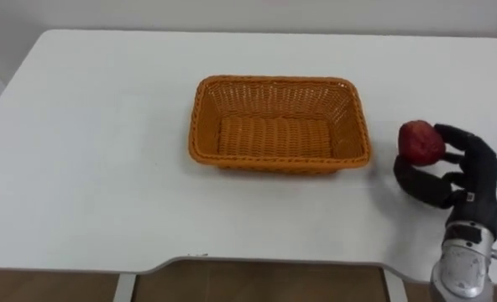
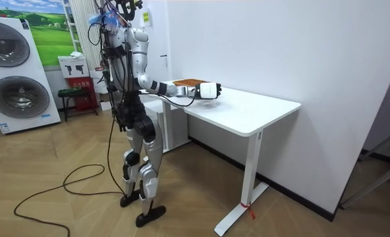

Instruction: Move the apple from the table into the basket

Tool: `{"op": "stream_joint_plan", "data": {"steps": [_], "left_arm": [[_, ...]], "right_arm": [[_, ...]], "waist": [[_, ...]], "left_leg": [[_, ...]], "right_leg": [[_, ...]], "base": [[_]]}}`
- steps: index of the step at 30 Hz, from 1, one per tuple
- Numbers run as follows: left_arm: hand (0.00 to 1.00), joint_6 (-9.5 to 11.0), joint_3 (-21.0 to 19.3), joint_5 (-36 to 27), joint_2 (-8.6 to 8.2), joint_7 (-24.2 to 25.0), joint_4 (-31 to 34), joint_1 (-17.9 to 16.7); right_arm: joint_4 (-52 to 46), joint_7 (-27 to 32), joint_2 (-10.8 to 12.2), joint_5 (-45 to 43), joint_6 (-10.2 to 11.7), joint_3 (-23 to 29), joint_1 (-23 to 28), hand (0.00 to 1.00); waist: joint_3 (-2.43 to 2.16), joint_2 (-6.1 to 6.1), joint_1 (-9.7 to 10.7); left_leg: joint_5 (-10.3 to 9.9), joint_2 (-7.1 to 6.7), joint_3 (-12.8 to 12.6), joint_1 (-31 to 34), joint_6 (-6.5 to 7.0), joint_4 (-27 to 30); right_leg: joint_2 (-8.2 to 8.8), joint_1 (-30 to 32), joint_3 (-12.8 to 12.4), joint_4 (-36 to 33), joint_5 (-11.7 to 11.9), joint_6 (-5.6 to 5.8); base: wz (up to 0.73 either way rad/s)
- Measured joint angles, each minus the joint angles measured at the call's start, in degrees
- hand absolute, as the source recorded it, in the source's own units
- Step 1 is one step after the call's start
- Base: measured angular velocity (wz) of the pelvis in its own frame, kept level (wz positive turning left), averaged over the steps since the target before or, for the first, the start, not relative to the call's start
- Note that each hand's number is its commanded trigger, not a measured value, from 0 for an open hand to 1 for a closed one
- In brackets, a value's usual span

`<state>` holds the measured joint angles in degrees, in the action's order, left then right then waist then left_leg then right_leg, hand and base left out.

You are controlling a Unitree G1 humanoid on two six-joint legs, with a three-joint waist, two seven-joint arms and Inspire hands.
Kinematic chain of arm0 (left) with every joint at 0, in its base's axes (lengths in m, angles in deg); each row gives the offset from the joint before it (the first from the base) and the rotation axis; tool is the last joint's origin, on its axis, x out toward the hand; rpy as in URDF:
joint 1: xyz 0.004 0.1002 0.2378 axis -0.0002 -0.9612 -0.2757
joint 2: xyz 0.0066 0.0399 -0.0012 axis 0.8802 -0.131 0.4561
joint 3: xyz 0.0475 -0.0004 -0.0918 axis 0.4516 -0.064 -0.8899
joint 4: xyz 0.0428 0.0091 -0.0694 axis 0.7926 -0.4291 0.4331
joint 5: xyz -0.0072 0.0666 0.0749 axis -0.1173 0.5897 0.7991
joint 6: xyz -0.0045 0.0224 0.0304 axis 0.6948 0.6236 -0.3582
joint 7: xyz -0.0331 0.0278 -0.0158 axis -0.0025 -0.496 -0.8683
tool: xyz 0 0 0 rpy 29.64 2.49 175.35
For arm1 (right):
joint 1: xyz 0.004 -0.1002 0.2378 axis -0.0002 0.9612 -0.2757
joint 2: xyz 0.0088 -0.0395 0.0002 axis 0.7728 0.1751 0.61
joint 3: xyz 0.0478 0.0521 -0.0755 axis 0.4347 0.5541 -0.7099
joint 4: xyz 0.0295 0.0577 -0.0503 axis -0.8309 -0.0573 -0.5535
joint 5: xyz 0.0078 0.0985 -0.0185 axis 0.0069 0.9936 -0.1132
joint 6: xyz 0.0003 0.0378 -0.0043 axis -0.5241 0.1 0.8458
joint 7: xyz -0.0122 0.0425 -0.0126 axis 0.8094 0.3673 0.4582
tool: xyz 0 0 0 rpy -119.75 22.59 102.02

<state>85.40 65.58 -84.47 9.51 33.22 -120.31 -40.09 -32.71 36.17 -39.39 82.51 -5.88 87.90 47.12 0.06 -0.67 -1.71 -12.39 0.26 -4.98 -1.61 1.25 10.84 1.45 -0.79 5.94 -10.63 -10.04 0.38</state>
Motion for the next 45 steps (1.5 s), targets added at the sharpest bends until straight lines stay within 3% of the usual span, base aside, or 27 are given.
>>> {"op": "stream_joint_plan", "data": {"steps": [10,15,18,20,21,26,45], "left_arm": [[0.00,0.1,0.6,-0.8,0.12,1.7,-1.2,0.1],[0.00,0.1,1.0,-0.9,0.51,1.8,-1.0,0.1],[0.00,0.1,1.2,-1.0,0.52,1.8,-0.9,0.3],[0.00,0.1,1.3,-1.0,0.46,1.8,-1.0,0.7],[0.00,0.1,1.8,-1.0,0.48,1.9,-1.2,1.0],[0.00,0.4,2.2,-1.0,0.49,2.6,-1.2,1.5],[0.00,0.5,2.2,-1.0,0.74,3.7,-1.0,1.5]], "right_arm": [[-10.9,-1.3,-0.4,-3.9,-0.7,-2.3,0.3,1.00],[-14.2,-3.6,-0.7,-7.3,-0.8,-7.6,0.2,1.00],[-14.2,-5.8,-0.9,-9.1,-1.1,-9.9,0.2,1.00],[-14.2,-7.3,-1.1,-9.1,-1.2,-11.0,0.2,0.14],[-14.2,-8.3,-1.3,-9.2,-1.2,-11.7,0.2,0.00],[-14.2,-12.5,-1.3,-11.8,-1.2,-12.4,0.2,0.00],[-14.2,-16.7,-1.3,-13.0,-1.1,-12.6,0.1,0.00]], "waist": [[-0.05,-0.32,-0.2],[-0.39,-0.87,-0.5],[-0.27,-0.83,-1.6],[-0.14,-0.73,-1.9],[-0.08,-0.67,-2.1],[0.26,-0.58,-3.1],[0.25,-0.77,-3.1]], "left_leg": [[0.0,0.00,0.3,2.1,-0.01,0.6],[0.0,0.01,0.2,1.9,-0.01,0.6],[0.0,0.00,0.2,1.9,-0.01,0.6],[0.0,0.03,0.2,1.9,-0.01,0.6],[0.0,0.03,0.2,1.9,-0.01,0.6],[0.0,0.02,0.2,1.9,-0.01,0.5],[0.0,0.01,0.4,2.1,-0.02,0.5]], "right_leg": [[0.01,2.3,0.0,-1.1,0.0,-0.01],[0.00,1.9,-0.1,-1.0,0.0,-0.01],[0.00,1.9,-0.1,-0.9,0.0,0.00],[0.00,1.9,0.0,-0.9,0.0,0.00],[-0.01,1.9,0.0,-0.9,0.0,-0.01],[-0.01,1.9,0.0,-0.9,0.0,-0.01],[0.03,1.8,0.4,-0.9,0.0,0.00]], "base": [[0.00],[0.00],[0.00],[0.00],[0.00],[0.00],[0.00]]}}
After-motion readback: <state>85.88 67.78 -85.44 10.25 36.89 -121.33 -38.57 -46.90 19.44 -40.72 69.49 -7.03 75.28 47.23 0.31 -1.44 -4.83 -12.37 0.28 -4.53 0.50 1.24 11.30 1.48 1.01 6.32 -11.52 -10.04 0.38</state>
